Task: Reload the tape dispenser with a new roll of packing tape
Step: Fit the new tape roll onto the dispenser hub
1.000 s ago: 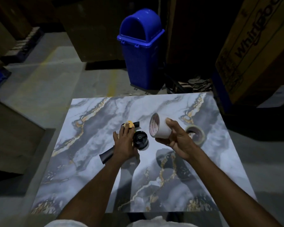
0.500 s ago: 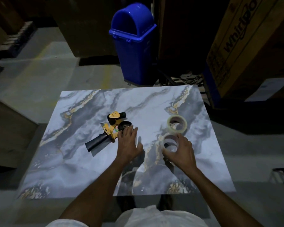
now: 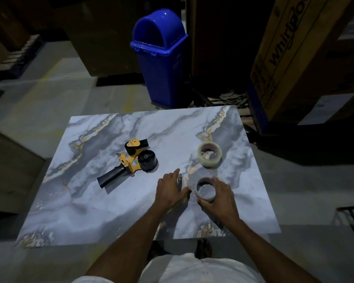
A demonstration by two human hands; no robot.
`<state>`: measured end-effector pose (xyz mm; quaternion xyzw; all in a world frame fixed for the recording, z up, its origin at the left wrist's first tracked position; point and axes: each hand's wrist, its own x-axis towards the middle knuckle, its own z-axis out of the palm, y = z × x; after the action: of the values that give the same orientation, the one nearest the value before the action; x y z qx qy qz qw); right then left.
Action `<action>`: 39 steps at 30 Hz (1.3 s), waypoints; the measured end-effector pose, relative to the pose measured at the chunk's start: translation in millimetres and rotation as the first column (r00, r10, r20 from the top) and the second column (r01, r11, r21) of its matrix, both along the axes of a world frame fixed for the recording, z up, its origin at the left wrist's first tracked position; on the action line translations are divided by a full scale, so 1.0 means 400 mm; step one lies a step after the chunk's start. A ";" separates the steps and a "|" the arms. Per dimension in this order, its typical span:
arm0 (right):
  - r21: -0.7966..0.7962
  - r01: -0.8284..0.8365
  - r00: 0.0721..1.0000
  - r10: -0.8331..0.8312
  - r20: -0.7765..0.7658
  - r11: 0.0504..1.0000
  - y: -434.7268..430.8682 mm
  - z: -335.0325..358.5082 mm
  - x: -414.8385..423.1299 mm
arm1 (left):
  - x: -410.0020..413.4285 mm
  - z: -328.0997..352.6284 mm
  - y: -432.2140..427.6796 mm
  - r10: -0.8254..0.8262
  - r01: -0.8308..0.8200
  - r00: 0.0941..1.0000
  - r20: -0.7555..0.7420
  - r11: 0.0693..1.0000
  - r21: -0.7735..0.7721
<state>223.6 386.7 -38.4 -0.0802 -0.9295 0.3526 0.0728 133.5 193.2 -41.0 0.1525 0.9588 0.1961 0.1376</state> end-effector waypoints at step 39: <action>-0.148 0.245 0.963 -0.224 0.147 0.958 -0.029 0.106 -0.309 | -0.146 0.063 -0.088 0.092 -0.120 0.990 0.107 0.951 0.285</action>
<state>100.2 375.2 4.1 -0.2183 -0.8838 0.4111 0.0470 75.2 157.8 -15.8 0.1100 0.9190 0.3488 0.1474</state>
